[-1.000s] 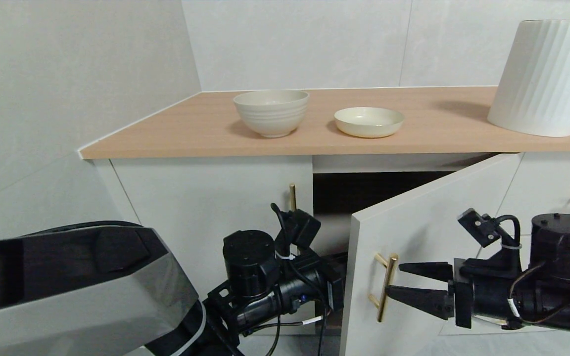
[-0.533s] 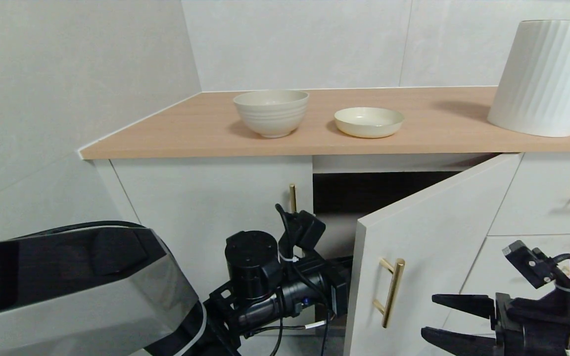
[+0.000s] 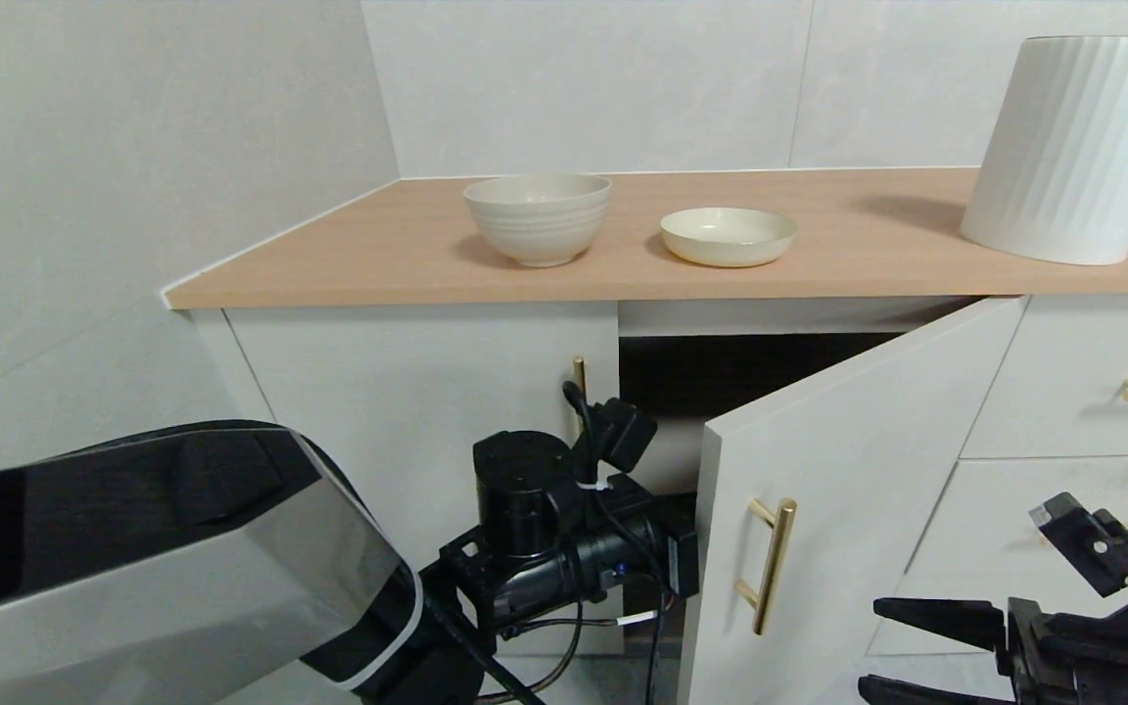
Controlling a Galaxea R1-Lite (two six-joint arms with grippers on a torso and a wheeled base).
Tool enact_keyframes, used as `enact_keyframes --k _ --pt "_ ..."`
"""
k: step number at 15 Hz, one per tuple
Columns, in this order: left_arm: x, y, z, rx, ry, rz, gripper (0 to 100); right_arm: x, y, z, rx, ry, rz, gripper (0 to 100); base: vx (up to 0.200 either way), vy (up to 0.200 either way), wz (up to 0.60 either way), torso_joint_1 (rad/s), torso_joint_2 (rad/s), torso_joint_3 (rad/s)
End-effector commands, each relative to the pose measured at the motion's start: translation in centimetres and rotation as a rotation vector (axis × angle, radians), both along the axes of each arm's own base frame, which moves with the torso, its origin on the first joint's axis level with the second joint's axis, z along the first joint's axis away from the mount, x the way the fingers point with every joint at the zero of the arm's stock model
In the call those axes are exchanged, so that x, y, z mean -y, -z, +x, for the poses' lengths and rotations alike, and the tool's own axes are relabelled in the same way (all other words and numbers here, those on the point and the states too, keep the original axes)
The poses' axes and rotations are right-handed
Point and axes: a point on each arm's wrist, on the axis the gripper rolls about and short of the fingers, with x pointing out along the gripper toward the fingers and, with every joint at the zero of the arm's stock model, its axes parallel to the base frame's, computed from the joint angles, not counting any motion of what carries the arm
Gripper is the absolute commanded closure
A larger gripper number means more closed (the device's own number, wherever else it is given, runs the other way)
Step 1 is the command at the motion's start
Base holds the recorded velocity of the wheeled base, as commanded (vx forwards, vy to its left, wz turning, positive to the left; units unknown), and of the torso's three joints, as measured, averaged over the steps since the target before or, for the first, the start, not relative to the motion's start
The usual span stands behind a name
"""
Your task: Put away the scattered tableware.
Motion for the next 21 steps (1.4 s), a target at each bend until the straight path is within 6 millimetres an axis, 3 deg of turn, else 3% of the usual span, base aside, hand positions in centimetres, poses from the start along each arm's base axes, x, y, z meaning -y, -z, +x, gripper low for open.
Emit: enact_keyframes --k 1,3,10,12,17,21 --pt "0.3 -0.4 0.2 0.007 0.005 -0.007 100 0.0 -0.1 -0.1 0.005 -0.001 0.001 0 -0.2 0.0 0.0 0.007 0.01 -0.012" --pt "0.7 -0.5 0.6 0.006 0.005 -0.006 100 0.1 -0.2 -0.2 0.011 0.001 0.003 0 -0.2 0.0 0.0 0.0 0.0 0.005" --pt "1.7 0.1 1.5 -0.018 0.006 0.018 100 0.2 -0.2 -0.4 0.014 -0.001 0.004 0 0.0 0.0 0.0 0.0 0.0 0.0" --pt "2.2 0.0 2.1 -0.026 0.005 0.016 100 0.2 -0.2 -0.5 0.014 -0.002 0.005 0 -0.2 0.0 0.0 0.007 0.0 0.0" --pt "3.7 0.5 3.7 -0.052 0.001 0.002 100 0.2 -0.1 -0.5 0.011 -0.001 0.004 0 0.0 0.0 0.0 0.0 0.0 0.0" --pt "3.8 0.3 3.6 -0.055 0.004 -0.002 100 0.3 -0.3 -0.7 0.021 -0.002 0.008 0 0.0 0.0 0.0 0.0 0.0 0.0"
